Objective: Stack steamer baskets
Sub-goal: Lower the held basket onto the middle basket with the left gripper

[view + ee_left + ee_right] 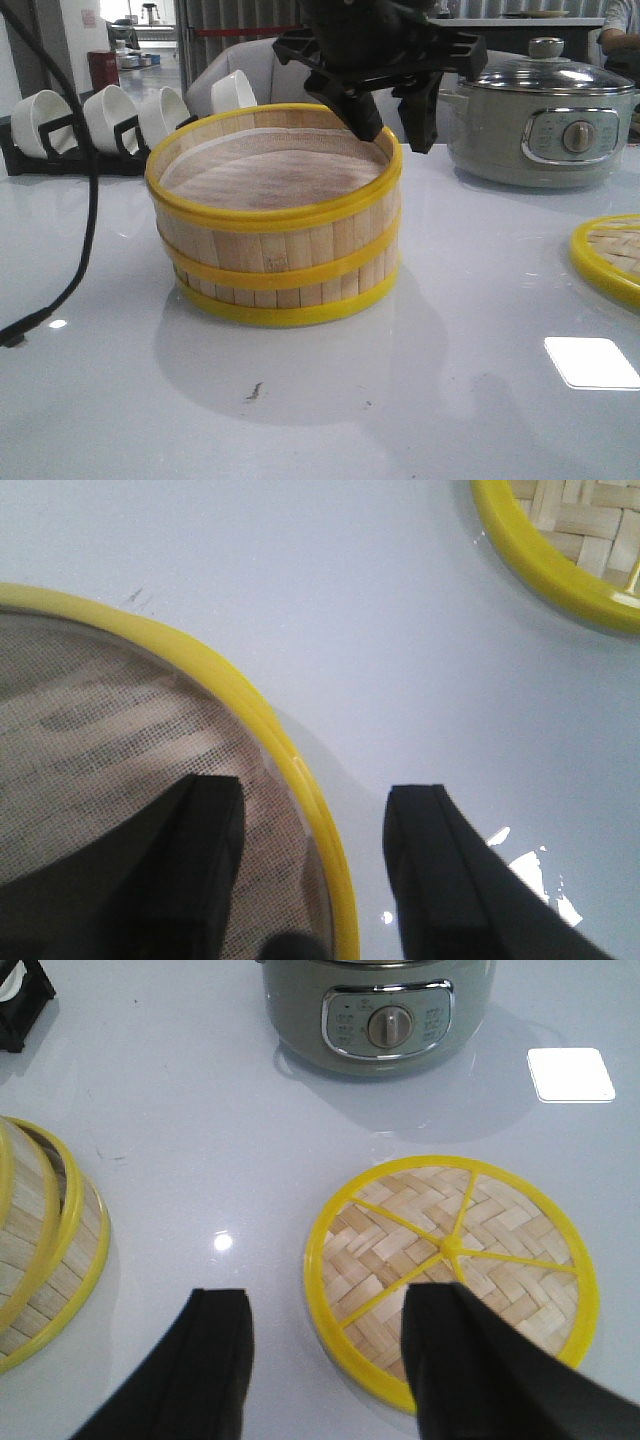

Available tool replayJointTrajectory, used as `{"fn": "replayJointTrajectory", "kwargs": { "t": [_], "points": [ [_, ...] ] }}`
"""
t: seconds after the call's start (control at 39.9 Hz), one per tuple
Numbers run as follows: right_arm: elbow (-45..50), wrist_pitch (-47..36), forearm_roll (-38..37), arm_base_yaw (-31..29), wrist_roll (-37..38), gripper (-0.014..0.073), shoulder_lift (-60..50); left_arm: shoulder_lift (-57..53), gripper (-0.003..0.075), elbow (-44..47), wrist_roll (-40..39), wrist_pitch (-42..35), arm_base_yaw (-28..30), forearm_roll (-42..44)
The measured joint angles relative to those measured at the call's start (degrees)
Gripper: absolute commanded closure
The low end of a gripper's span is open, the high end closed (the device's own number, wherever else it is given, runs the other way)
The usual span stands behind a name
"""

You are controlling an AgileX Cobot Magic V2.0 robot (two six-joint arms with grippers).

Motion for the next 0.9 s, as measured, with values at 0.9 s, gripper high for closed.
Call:
{"fn": "replayJointTrajectory", "kwargs": {
  "t": [0.9],
  "points": [
    [0.00,0.09,0.00,0.00,0.00,0.0148,0.00,0.38,0.0317,-0.13,0.00,3.10,0.00,0.00]
  ]
}}
